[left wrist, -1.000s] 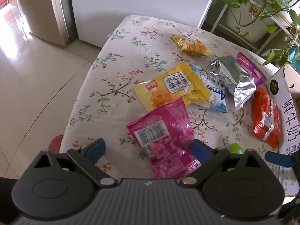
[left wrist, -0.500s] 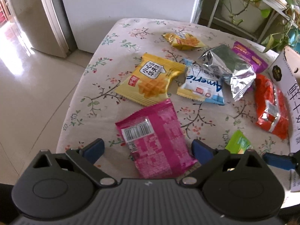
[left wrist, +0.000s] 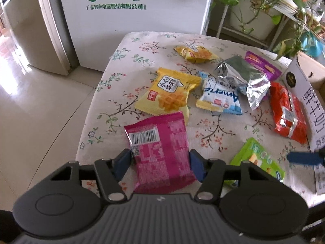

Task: Organize snacks
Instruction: 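Grasp the pink bag with the left tool while the right tool grasps the green Amerta bag, then carry the pink bag with the left tool while the right tool carries the green bag to the box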

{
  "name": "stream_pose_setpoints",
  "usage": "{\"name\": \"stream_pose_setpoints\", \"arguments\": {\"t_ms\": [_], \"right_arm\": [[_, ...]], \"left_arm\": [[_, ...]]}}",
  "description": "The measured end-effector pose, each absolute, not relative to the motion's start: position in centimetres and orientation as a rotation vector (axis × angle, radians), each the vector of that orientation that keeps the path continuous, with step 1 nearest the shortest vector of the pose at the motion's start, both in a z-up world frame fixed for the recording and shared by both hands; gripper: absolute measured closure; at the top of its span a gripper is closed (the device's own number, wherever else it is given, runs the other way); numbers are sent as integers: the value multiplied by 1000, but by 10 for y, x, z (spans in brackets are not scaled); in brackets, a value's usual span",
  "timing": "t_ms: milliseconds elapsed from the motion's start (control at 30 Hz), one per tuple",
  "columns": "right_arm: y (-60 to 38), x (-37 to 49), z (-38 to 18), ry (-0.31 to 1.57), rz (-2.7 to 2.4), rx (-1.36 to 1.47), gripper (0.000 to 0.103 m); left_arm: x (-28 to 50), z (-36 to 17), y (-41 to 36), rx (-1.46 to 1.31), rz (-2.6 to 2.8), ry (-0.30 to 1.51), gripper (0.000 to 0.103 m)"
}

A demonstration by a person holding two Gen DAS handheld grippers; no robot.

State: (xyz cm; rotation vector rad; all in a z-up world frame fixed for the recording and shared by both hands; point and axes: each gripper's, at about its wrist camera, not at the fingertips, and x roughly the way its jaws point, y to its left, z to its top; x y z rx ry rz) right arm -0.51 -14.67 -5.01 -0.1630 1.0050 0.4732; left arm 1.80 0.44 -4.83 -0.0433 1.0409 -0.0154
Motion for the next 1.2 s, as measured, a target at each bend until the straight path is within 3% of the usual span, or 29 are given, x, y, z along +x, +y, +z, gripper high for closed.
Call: {"name": "stream_pose_setpoints", "arguments": {"t_ms": [67, 200, 300, 367, 433, 467, 1200], "right_arm": [[-143, -3, -52, 1002, 480, -164, 9], [-135, 3, -62, 1018, 456, -211, 10], [-135, 4, -62, 1020, 440, -205, 14], [-137, 5, -60, 1011, 427, -201, 28], [-140, 6, -58, 1012, 411, -182, 42], [-142, 6, -57, 1018, 414, -162, 44], [-162, -3, -1, 896, 369, -6, 45]], "left_arm": [[17, -50, 8, -46, -8, 1043, 26], [18, -55, 4, 5, -3, 1025, 17], [19, -55, 4, -13, -8, 1012, 26], [18, -53, 1, -3, -20, 997, 42], [17, -51, 0, -1, -35, 991, 49], [16, -50, 1, -9, -37, 991, 51], [-14, -13, 7, -95, -2, 888, 52]]}}
